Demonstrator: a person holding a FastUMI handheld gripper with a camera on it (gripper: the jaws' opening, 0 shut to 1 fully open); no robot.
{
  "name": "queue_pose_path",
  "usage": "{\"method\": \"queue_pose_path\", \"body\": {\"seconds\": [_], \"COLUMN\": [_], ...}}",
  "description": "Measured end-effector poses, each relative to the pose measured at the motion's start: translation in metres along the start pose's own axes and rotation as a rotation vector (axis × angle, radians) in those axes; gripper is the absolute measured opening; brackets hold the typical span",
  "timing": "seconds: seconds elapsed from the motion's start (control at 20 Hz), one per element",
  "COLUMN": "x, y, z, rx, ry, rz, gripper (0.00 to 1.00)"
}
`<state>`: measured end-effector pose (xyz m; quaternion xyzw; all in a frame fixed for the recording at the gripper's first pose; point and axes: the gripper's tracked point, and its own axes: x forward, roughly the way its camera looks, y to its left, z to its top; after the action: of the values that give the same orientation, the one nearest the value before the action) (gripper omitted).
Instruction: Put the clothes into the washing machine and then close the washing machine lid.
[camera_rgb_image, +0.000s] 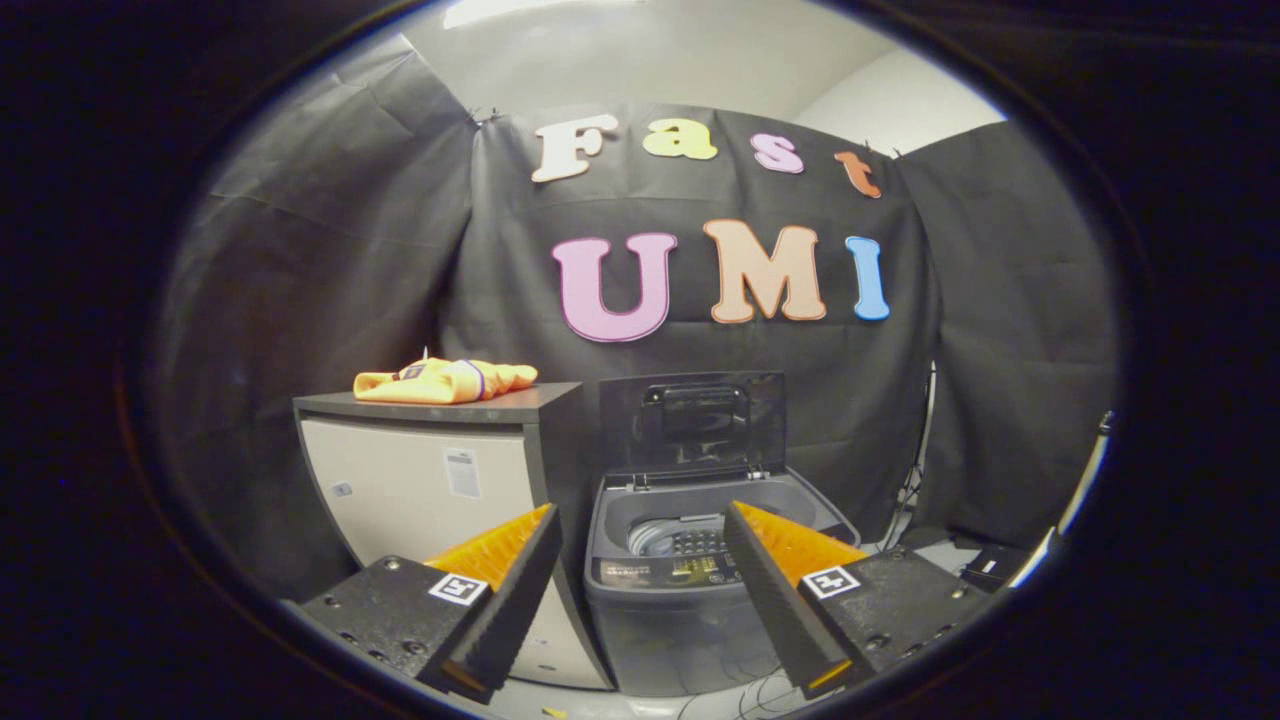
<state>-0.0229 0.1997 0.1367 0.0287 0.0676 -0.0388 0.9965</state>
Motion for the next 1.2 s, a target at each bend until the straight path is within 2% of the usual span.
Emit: {"method": "queue_pose_path", "body": {"seconds": [0.6,1.0,1.2], "x": [0.003,0.016,0.04], "y": [-0.002,0.032,0.066], "z": [0.005,0.075,0.106], "rx": [0.027,-0.002,0.019], "ry": [0.002,-0.059,-0.049], "rz": [-0.01,0.035,0.079], "gripper": [0.96,0.96,0.96]}}
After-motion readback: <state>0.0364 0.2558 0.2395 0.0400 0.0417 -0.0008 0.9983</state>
